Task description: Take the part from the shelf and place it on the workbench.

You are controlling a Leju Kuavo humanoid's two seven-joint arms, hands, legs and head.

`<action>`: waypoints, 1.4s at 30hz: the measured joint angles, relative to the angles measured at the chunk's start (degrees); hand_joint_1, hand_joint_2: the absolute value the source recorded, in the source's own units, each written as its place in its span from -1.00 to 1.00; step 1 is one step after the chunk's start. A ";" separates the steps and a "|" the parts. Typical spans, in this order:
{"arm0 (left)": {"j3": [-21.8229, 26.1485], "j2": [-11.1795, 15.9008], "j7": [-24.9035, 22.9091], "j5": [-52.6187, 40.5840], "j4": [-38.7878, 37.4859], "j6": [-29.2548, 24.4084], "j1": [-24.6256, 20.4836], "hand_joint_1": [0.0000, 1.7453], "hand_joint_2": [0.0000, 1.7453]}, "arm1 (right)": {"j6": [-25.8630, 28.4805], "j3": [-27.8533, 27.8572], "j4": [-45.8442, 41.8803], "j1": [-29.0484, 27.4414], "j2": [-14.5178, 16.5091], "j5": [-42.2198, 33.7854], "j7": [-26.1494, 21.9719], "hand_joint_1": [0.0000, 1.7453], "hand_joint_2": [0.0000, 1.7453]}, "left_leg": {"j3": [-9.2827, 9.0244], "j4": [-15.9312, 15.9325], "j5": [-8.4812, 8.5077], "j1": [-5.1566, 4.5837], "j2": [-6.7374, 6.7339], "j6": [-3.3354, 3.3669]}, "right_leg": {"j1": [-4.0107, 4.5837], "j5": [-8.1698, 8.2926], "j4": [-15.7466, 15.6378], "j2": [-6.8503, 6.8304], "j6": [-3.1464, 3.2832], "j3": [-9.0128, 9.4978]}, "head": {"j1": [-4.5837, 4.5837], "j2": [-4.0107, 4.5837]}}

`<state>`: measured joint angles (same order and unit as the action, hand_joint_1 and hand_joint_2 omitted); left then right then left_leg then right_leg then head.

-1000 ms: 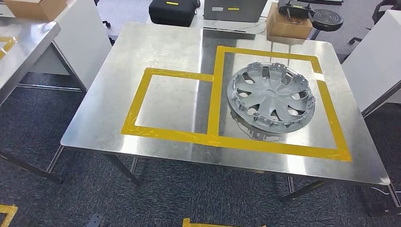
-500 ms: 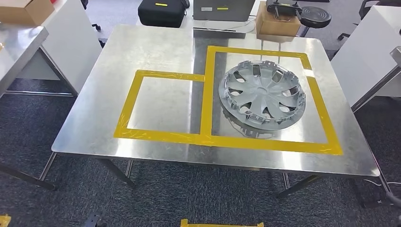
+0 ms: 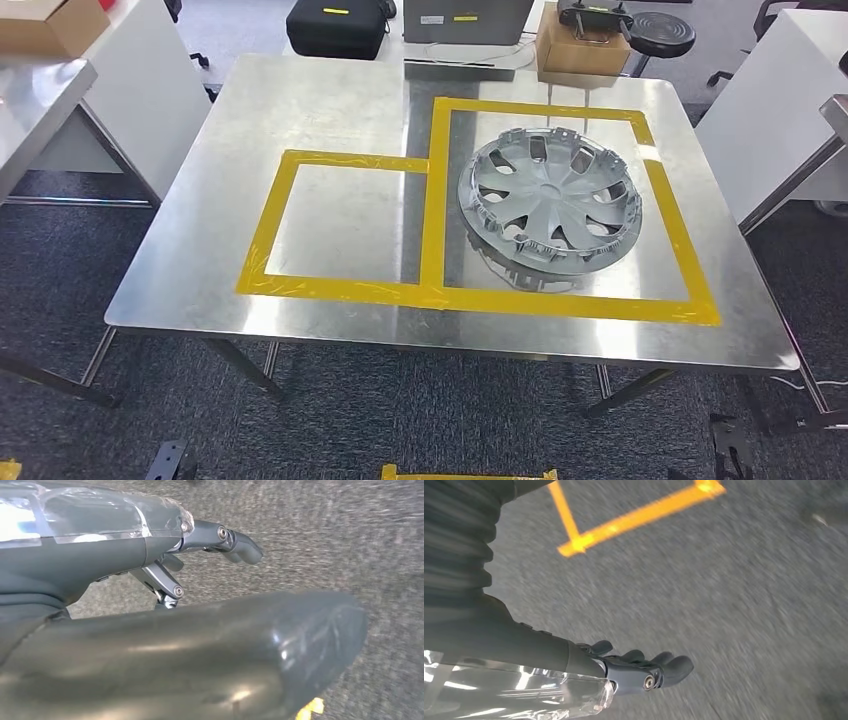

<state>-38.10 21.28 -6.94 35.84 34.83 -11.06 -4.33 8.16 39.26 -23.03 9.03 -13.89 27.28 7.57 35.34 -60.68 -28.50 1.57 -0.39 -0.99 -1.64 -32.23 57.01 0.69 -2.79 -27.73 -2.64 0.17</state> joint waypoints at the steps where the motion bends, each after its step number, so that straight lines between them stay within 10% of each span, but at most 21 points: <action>1: -0.30 0.11 0.65 0.20 0.23 0.14 0.00 -1.00 -1.00 | -2.59 0.00 0.90 0.18 0.31 0.10 0.75 -1.00 1.00 | 0.00 0.00 0.00 0.00 0.03 0.00 | 0.00 0.00 0.00 0.00 0.00 0.00 | -0.01 0.00; 9: -4.10 -0.52 6.63 1.70 -0.36 3.68 -0.65 -1.00 -1.00 | -21.39 -0.36 7.17 1.19 2.40 1.99 3.93 -1.00 1.00 | 0.01 0.00 -0.02 -0.01 0.53 -0.04 | -0.01 -0.01 -0.02 -0.19 0.00 0.02 | 0.01 0.00; 23: -9.56 -2.99 9.25 4.13 -6.92 7.07 -3.58 -1.00 -1.00 | -21.88 -0.61 10.26 3.96 -0.05 1.98 4.50 -1.00 1.00 | 0.03 -0.12 -0.07 -0.50 0.63 0.08 | -0.42 0.07 -0.13 -0.24 -0.16 0.05 | 0.07 0.00; 30: -10.27 -3.75 8.89 5.52 -7.47 6.13 -6.30 -1.00 -1.00 | -23.00 -2.49 10.54 8.62 0.87 3.98 6.14 -1.00 1.00 | -0.08 0.32 0.39 -0.86 0.46 1.38 | -0.93 0.39 -0.68 -0.17 -1.30 0.40 | 0.14 0.00; 36: -10.81 -4.75 9.39 6.38 -8.26 6.95 -6.83 -1.00 -1.00 | -23.02 -5.29 10.46 9.94 1.54 1.11 6.95 -1.00 1.00 | -0.43 1.47 1.09 -0.94 -0.01 2.23 | -0.41 -6.95 14.20 -0.41 -1.01 -6.27 | -0.87 0.00; 42: -11.39 -5.19 10.30 7.64 -9.18 7.17 -6.57 -1.00 -1.00 | -22.90 -8.44 10.11 9.87 1.59 -3.24 7.36 -1.00 1.00 | -0.18 1.42 1.70 -1.21 -0.05 1.25 | 0.45 1.53 0.91 -0.34 0.90 -0.64 | -0.86 0.00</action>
<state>-49.49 16.09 3.35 43.48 25.65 -3.89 -10.90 -14.75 30.82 -12.92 18.91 -12.30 24.04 14.93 35.15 -59.26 -26.80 0.36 -0.44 0.27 -1.19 -30.70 57.92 0.35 -1.89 -28.38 -3.50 0.17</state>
